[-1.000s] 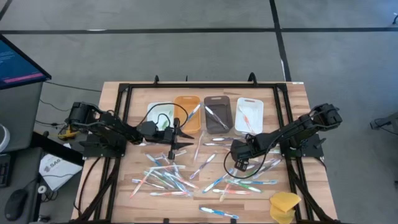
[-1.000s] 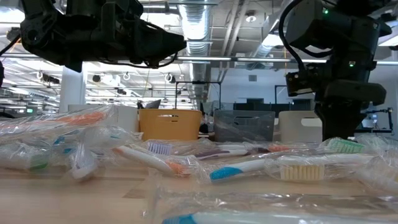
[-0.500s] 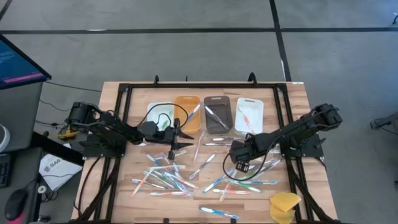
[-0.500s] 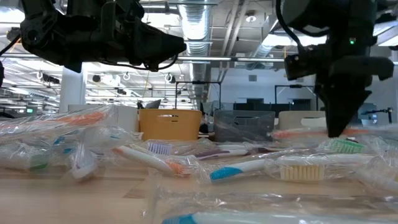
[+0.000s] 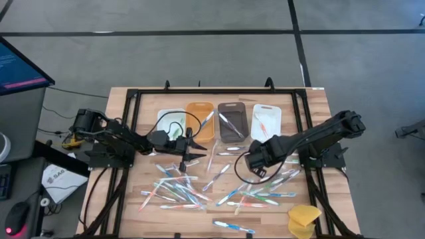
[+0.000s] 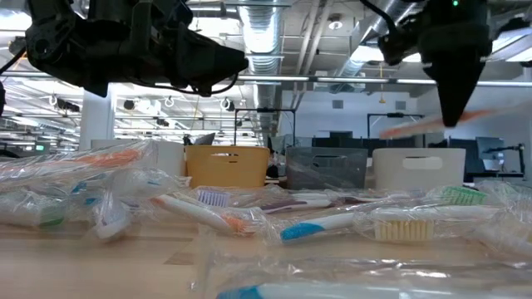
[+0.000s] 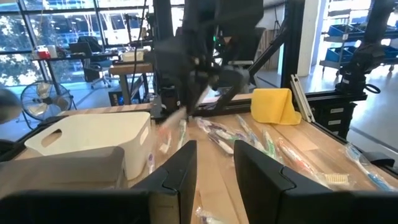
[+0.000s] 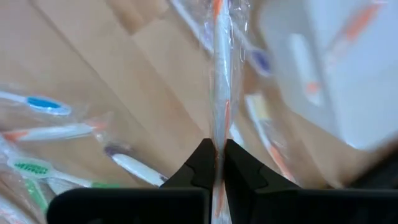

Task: Pick & Place Toothbrushes
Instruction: Put the orange toothbrush into the right white bin

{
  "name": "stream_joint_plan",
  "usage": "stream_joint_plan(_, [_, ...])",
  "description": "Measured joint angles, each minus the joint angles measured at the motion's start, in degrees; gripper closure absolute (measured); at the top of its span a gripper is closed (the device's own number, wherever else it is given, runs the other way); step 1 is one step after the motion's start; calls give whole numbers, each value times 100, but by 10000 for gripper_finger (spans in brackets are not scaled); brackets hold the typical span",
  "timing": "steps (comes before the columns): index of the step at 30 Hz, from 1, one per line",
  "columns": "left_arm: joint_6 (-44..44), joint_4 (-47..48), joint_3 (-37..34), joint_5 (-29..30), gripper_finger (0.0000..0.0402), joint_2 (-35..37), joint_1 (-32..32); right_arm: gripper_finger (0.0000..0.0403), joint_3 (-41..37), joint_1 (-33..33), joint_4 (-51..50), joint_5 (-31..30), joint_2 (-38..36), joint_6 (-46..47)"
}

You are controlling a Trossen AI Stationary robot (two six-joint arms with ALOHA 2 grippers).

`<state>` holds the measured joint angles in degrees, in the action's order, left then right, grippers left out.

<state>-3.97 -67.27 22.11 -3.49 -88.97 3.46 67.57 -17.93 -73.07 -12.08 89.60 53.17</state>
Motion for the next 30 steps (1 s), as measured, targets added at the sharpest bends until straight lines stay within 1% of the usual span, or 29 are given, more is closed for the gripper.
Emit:
stream_joint_plan(3, [0,57,0,-2,300,-1,2,394,289,3,-430,-63,0,194])
stream_joint_plan(11, [0,52,0,0,300,-1,1,395,886,273,-1747,-598,-11,917])
stream_joint_plan(14, [0,46,0,0,300,-2,2,395,886,487,-1676,-602,-107,824])
stream_joint_plan(19, [0,46,-2,-1,300,0,2,396,851,942,-1669,-889,-325,579])
stream_joint_plan(24, [-2,98,-2,0,300,0,2,396,541,1568,-1595,-903,-830,377])
stream_joint_plan(27, [-2,160,-4,0,300,0,2,396,244,1860,-1238,-913,-1191,335])
stream_joint_plan(30, [-2,176,-4,0,300,0,1,396,-126,2023,-443,-940,-1485,112])
